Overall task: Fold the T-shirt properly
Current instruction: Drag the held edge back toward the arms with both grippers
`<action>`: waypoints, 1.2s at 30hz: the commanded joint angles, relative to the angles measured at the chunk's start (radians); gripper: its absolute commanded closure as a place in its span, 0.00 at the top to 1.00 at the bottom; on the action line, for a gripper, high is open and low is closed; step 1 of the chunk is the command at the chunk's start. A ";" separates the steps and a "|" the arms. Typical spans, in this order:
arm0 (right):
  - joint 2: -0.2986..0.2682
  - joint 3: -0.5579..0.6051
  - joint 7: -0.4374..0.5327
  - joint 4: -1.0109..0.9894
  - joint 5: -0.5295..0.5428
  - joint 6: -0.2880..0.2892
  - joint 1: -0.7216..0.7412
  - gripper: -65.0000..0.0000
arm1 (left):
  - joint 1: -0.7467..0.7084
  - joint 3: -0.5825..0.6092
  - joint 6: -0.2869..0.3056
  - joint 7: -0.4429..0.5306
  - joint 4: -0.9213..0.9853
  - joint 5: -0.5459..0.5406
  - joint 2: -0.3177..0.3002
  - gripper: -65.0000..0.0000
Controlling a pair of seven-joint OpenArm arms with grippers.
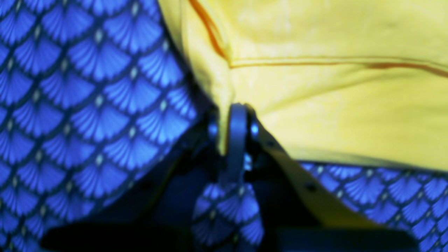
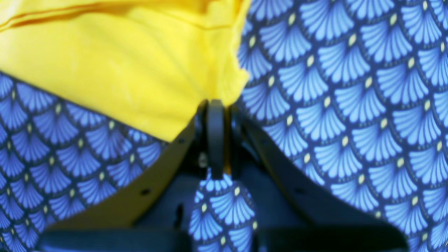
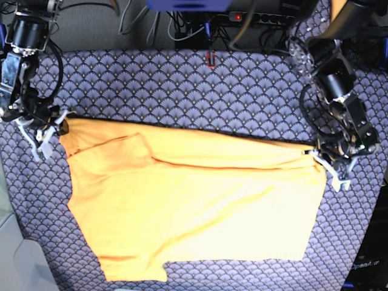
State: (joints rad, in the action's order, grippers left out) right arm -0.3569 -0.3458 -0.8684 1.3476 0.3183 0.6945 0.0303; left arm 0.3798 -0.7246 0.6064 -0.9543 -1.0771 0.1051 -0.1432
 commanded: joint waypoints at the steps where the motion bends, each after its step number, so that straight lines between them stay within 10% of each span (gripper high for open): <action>1: -0.023 -0.009 0.013 0.037 0.005 0.004 0.000 0.00 | 0.017 0.001 -0.004 -0.002 -0.041 0.002 -0.017 0.00; 36: 0.048 -0.097 0.094 0.381 0.006 0.004 -0.453 0.00 | -0.348 -0.002 0.092 -0.050 -0.151 0.002 0.006 0.00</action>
State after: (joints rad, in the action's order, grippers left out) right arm -0.2905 -0.4320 -0.7845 1.7119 0.3195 0.7021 -0.4236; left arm 0.0711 -0.7292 0.6937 -0.8246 -1.2488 -0.0067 -0.1440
